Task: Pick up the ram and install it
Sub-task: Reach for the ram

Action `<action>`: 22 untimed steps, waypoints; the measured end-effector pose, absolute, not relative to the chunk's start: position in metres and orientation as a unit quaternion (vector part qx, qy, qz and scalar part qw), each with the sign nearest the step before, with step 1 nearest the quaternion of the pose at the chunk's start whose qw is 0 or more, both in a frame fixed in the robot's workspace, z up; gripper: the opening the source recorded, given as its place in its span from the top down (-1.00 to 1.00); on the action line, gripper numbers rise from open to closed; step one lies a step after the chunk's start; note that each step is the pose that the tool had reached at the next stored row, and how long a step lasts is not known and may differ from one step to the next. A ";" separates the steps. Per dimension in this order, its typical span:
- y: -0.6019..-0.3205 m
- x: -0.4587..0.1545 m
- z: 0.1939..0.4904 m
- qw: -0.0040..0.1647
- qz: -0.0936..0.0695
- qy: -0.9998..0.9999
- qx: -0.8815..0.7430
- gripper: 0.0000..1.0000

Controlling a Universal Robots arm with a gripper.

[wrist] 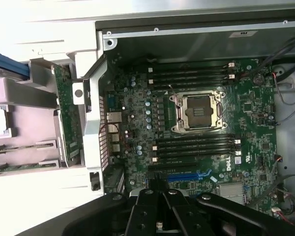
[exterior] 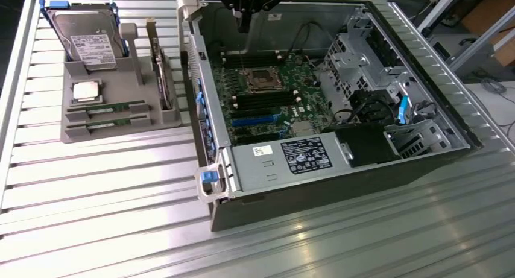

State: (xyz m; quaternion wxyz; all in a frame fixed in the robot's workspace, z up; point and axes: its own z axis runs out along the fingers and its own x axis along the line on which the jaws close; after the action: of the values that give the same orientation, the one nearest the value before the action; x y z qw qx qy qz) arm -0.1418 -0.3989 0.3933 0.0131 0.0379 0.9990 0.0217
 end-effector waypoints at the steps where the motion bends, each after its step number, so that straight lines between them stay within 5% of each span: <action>1: -0.399 -0.142 0.393 0.013 0.022 0.999 0.038 0.79; 22: -0.399 -0.152 0.393 0.013 0.022 0.999 0.038 0.79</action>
State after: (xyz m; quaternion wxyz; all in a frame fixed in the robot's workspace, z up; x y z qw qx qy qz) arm -0.1522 -0.3989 0.3933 0.0131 0.0379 0.9990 0.0217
